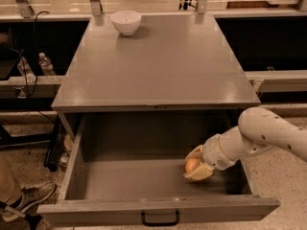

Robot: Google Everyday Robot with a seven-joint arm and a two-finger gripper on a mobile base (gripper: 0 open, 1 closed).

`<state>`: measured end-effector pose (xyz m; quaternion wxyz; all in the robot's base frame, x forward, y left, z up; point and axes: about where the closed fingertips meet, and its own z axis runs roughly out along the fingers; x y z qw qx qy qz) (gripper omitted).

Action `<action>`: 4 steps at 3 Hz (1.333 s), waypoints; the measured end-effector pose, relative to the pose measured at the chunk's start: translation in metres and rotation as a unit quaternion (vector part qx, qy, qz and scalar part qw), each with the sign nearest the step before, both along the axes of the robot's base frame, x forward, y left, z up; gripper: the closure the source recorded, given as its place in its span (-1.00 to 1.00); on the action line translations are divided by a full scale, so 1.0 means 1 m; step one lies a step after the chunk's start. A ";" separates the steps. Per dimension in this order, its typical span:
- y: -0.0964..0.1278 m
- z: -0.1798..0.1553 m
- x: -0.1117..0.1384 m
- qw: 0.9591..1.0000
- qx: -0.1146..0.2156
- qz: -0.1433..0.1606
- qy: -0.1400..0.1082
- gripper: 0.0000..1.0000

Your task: Pick orange from top drawer and place on counter

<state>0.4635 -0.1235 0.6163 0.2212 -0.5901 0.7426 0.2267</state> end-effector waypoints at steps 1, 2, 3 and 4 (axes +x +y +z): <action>-0.001 0.042 -0.001 0.998 0.043 0.007 -0.041 1.00; -0.004 0.092 -0.005 0.991 0.098 0.024 -0.092 1.00; -0.008 0.146 -0.006 0.977 0.139 0.063 -0.152 1.00; -0.007 0.146 -0.006 0.977 0.139 0.063 -0.151 1.00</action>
Offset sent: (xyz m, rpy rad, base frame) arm -0.0132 -0.0161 0.1710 0.3648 -0.3566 0.1172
